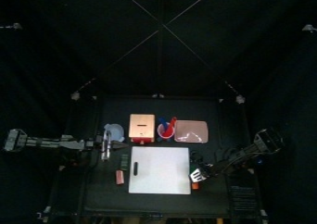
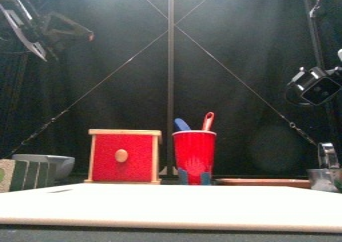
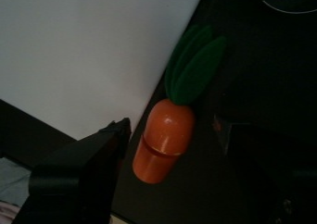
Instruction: Grab carrot
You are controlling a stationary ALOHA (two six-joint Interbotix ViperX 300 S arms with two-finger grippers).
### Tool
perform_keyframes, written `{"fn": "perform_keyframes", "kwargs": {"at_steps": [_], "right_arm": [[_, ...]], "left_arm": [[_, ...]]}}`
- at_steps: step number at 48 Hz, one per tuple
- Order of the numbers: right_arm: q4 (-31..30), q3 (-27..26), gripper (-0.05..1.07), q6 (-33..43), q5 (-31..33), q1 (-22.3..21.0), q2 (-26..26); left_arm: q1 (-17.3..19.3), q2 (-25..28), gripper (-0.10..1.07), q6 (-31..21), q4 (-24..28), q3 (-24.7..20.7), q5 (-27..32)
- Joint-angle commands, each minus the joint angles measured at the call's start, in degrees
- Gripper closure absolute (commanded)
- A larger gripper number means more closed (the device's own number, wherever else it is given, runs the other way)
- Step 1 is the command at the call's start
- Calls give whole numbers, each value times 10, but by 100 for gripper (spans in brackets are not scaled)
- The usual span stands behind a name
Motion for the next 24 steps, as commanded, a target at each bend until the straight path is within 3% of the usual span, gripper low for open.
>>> {"fn": "perform_keyframes", "kwargs": {"at_steps": [1,11,24], "right_arm": [[2,-13,4,0,-2,2,7],[6,-25,11,0,-2,2,36],[11,-28,30,-2,3,2,40]], "left_arm": [[2,2,97,0,-1,-7,-4],[3,2,97,1,-1,-5,-4],[3,2,97,0,-1,-5,-4]]}}
